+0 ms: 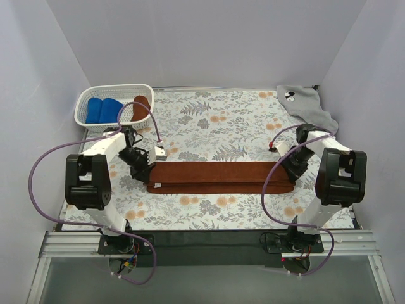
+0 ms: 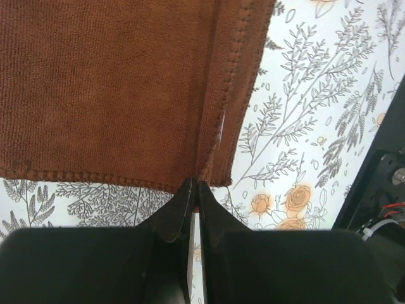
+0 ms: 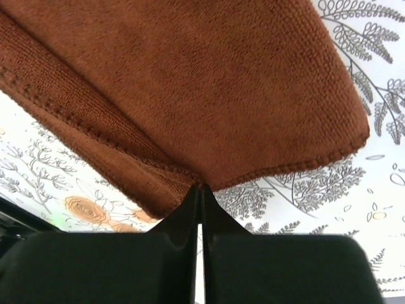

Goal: Roll the towels
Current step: Fold the towel

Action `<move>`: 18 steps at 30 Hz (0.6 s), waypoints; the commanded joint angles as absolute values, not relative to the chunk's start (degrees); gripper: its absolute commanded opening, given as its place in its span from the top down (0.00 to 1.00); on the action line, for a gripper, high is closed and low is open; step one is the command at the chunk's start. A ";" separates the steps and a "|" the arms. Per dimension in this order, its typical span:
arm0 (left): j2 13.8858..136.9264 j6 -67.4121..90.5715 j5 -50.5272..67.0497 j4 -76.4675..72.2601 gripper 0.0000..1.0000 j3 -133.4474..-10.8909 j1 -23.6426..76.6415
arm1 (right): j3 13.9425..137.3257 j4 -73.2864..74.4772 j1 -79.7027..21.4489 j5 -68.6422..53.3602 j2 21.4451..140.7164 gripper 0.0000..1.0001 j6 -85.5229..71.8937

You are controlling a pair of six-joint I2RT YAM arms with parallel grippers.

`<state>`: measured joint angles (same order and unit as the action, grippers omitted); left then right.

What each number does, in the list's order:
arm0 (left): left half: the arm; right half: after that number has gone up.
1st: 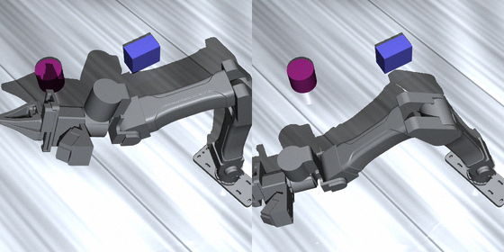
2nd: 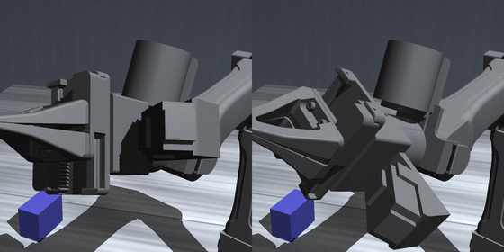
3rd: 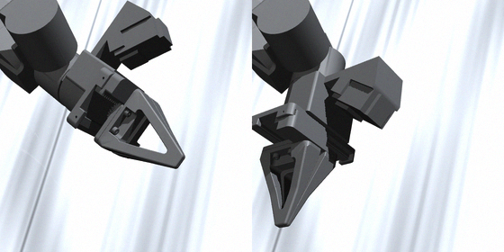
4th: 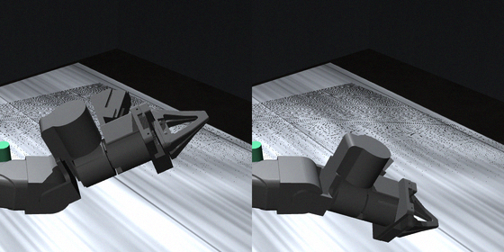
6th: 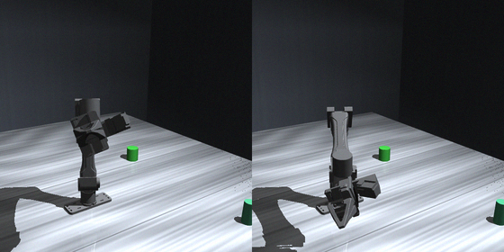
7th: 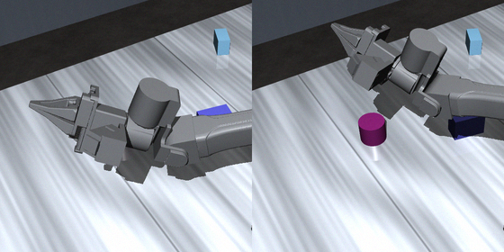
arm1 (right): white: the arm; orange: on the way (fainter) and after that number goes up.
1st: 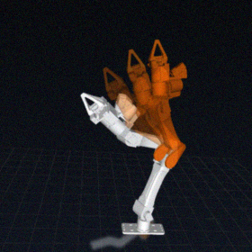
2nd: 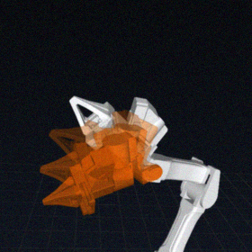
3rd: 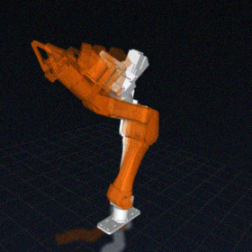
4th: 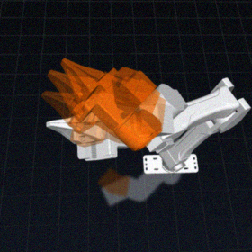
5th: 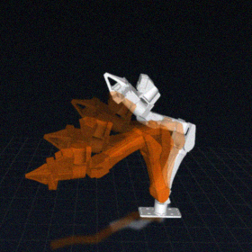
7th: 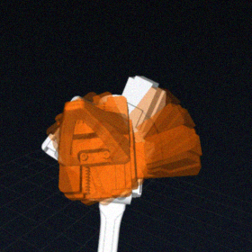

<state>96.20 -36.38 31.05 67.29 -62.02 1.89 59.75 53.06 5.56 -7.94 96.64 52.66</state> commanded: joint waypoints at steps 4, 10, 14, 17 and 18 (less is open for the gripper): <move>97.47 -32.44 30.32 61.79 1.00 -61.44 2.29 | 59.94 51.68 6.06 -7.38 97.47 0.99 53.79; 97.82 -32.96 29.36 61.26 1.00 -61.17 2.29 | 60.20 51.77 6.06 -6.77 96.95 0.99 53.96; 97.73 -33.49 29.27 62.66 1.00 -62.66 2.29 | 61.26 52.29 6.06 -6.68 96.24 0.99 53.79; 96.95 -34.36 29.79 64.16 1.00 -63.54 2.29 | 61.96 53.26 6.06 -7.03 95.45 0.99 54.05; 96.60 -34.89 29.88 64.77 1.00 -63.63 2.29 | 62.05 53.61 6.06 -7.29 95.10 0.99 54.49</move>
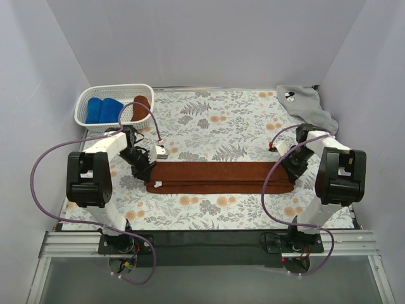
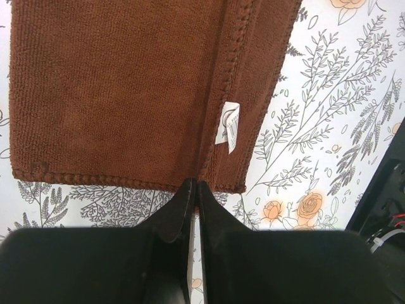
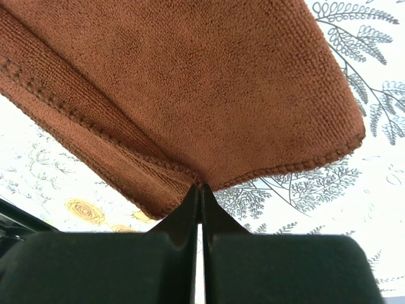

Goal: Roll the towels
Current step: Fold the towel

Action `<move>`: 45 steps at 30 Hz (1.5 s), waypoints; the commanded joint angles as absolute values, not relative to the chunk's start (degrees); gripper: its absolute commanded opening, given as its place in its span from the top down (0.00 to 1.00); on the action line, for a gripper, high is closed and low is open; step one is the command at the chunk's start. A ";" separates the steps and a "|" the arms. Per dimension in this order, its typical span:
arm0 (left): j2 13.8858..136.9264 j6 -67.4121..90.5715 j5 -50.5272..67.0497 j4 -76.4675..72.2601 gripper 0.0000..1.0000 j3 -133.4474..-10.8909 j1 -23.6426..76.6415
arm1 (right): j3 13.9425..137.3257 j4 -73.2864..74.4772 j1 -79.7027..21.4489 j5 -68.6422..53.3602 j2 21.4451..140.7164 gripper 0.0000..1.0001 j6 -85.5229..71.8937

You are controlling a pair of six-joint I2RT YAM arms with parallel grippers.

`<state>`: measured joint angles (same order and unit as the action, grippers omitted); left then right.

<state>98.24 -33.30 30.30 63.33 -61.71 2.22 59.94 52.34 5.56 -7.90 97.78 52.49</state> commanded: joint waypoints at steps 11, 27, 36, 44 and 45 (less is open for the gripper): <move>88.78 -44.11 33.66 70.22 0.86 -60.56 2.29 | 57.31 56.07 6.06 -9.75 85.01 0.89 61.24; 81.30 -49.13 30.58 69.35 0.67 -55.81 2.29 | 49.47 54.93 8.17 -6.92 74.97 0.67 68.82; 89.55 -31.75 36.30 61.27 0.68 -65.82 4.12 | 68.63 57.66 6.60 -17.75 90.78 0.75 49.23; 93.95 -23.12 30.42 52.65 0.70 -63.29 10.45 | 66.10 52.30 0.53 -11.79 95.97 0.77 42.54; 94.30 -22.68 30.15 52.12 0.70 -62.85 11.07 | 65.48 50.99 0.27 -10.47 96.06 0.78 42.10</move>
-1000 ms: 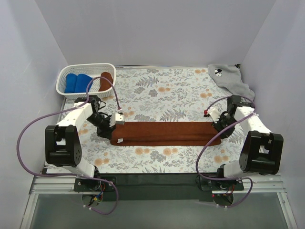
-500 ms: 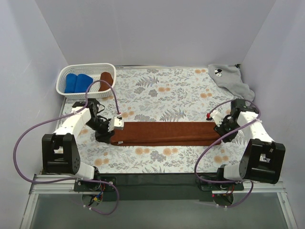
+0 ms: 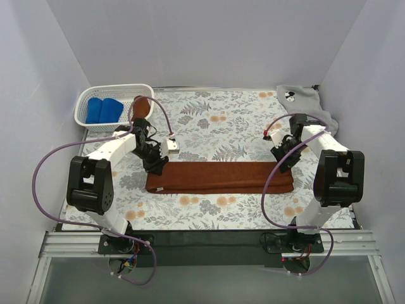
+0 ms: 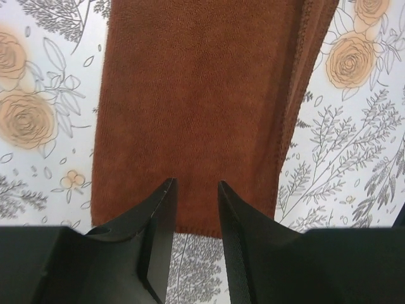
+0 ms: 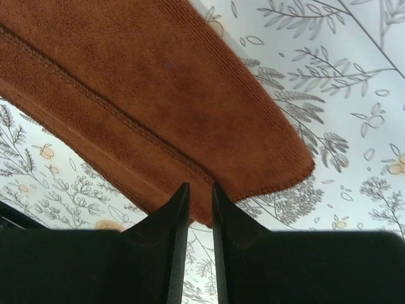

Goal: Roll the towels
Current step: Fold the towel

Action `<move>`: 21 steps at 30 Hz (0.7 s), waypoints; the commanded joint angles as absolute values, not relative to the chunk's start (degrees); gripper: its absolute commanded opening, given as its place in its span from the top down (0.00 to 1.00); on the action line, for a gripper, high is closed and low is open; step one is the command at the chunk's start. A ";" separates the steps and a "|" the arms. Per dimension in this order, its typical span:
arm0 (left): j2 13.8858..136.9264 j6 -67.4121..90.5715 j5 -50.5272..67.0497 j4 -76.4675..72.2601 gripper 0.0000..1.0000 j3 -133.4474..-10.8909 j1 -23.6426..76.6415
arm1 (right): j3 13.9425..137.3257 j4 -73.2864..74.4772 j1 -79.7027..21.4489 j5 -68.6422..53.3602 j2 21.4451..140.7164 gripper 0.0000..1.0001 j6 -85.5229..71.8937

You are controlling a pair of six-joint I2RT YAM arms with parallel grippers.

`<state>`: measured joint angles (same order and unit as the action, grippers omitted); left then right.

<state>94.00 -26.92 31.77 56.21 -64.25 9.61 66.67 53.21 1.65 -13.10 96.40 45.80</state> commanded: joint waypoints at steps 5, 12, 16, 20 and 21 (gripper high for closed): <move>96.41 -20.30 28.39 49.92 0.71 -60.82 11.60 | 63.20 50.45 0.09 -8.44 97.65 0.74 41.13; 98.35 -19.34 27.51 48.60 0.71 -59.94 11.69 | 61.26 50.19 0.09 -5.98 98.08 0.65 43.24; 99.75 -18.90 26.98 48.43 0.72 -59.77 11.69 | 61.17 50.27 0.17 -5.89 98.53 0.69 43.51; 100.19 -18.72 27.07 48.34 0.73 -59.50 11.69 | 61.96 50.18 0.09 -5.89 97.47 0.64 43.51; 100.37 -18.63 27.07 48.25 0.73 -59.50 11.86 | 62.31 50.27 0.09 -6.41 97.30 0.64 43.16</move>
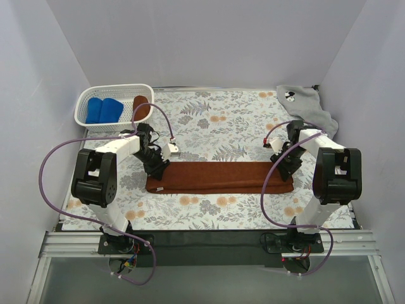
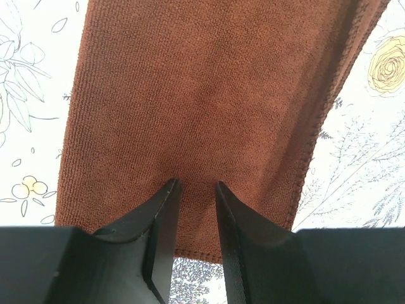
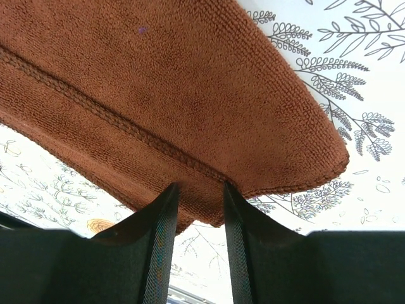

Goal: Roll the towels
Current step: Fold the towel

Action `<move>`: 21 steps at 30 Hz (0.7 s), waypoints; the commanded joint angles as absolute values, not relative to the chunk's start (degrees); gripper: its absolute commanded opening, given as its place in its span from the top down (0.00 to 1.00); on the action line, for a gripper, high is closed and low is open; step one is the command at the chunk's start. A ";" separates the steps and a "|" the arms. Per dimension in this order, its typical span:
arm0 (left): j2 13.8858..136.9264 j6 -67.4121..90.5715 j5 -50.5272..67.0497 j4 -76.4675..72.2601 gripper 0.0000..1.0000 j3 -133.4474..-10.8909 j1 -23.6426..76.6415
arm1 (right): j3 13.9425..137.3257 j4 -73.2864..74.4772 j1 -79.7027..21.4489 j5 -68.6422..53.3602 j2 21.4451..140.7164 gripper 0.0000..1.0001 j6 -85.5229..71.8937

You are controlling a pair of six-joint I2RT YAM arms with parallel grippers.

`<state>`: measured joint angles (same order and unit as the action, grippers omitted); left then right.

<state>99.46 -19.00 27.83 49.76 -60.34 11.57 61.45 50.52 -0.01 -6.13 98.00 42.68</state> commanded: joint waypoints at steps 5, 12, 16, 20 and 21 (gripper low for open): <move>101.43 -18.28 27.07 48.34 0.74 -59.59 11.95 | 65.56 50.62 0.17 -6.77 97.64 0.66 42.98; 101.51 -18.02 27.25 48.08 0.75 -59.85 12.22 | 67.23 50.45 0.18 -6.50 100.54 0.67 42.98; 102.56 -17.58 27.33 48.08 0.75 -60.29 12.22 | 66.45 50.54 0.17 -5.54 101.95 0.69 43.50; 103.36 -16.96 27.25 47.90 0.75 -60.38 12.22 | 64.34 50.54 0.18 -4.92 100.90 0.71 44.73; 103.36 -16.79 27.25 47.81 0.75 -60.38 12.13 | 63.73 50.62 0.09 -4.66 100.55 0.72 45.00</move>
<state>100.64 -17.02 27.86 49.67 -61.17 11.60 64.95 50.24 -0.01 -5.52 102.08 43.64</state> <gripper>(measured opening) 0.254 0.289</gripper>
